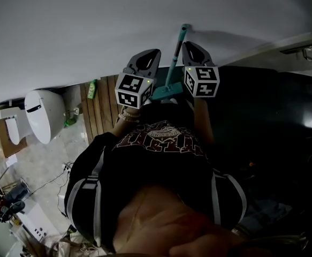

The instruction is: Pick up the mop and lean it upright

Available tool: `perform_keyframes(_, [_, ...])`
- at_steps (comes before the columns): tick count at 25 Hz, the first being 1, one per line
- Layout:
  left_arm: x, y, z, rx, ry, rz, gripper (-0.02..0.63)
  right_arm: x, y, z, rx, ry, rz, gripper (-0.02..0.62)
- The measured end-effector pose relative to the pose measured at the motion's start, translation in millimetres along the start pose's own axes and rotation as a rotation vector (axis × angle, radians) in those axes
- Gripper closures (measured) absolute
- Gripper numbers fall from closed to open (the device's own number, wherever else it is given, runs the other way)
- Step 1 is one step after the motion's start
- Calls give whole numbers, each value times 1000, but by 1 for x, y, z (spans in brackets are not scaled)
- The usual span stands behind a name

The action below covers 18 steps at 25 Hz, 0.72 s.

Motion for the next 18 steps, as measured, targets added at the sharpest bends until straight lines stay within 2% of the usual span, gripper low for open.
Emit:
perform_keyframes(5, [-11, 5, 3, 8, -25, 27, 560, 14, 20, 2, -27, -8, -17, 572])
perform_keyframes(8, [-12, 9, 6, 11, -44, 50, 560, 23, 34, 3, -65, -14, 3, 489])
perform_keyframes(14, [-10, 17, 15, 17, -53, 87, 560, 33, 58, -1, -133, -37, 39, 476])
perform_keyframes(18, [-15, 21, 20, 20, -68, 123, 560, 38, 72, 0, -161, -54, 33, 465])
Point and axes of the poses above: the fingertips, and each gripper's own axes: y forward along the fingers, x to its right, z out of its top, the point moved 8 cm from there along -y, backward along the fingers, and after that the axes turned 4 degrees about -x, right-handed, at the moved point
